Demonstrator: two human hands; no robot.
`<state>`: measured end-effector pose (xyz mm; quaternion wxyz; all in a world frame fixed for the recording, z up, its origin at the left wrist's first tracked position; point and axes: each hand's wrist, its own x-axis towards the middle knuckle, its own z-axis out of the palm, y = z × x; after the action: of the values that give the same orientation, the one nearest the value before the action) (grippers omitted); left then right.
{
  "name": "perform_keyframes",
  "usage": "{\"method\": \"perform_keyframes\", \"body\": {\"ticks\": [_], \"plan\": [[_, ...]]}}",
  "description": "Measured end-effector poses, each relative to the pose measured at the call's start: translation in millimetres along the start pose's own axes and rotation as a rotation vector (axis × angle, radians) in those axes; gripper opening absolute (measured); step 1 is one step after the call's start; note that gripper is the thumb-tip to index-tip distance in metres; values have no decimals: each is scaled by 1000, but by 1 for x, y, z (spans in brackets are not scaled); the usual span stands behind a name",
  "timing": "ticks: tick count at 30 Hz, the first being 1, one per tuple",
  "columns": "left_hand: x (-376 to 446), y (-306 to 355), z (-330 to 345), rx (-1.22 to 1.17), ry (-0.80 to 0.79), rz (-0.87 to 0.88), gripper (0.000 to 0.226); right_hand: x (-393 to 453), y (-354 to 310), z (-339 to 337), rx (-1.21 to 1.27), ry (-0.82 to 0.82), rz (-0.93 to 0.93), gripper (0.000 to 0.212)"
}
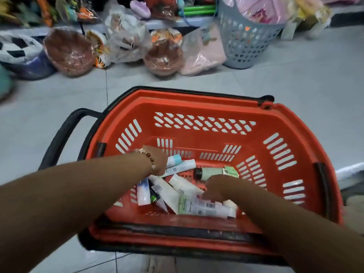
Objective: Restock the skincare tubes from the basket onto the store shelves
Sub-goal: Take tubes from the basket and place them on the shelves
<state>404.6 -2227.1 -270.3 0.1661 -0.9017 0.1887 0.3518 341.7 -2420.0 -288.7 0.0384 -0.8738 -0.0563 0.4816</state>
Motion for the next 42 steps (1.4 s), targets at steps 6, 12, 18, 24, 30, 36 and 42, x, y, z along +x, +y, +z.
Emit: {"method": "perform_keyframes", "body": {"ticks": [6,12,18,24,30,36,42], "plan": [[53,-1,32,5,-54,-27,35,63,-11,8,-119,-269,-107,70],[65,5,37,56,12,-35,30,71,-1,29,-305,-160,-212,69],[53,0,21,38,-24,10,33,46,45,47,-516,-30,-215,45],[18,0,-29,-229,79,-26,31,-22,56,-9,32,-116,-53,42],[-53,19,-88,-769,152,134,17,-148,71,-38,1085,-20,-111,17],[-146,68,-150,-1016,261,364,9,-287,110,-13,1705,189,-149,21],[-231,162,-184,-1507,265,730,45,-401,153,60,2046,461,-258,50]]}}
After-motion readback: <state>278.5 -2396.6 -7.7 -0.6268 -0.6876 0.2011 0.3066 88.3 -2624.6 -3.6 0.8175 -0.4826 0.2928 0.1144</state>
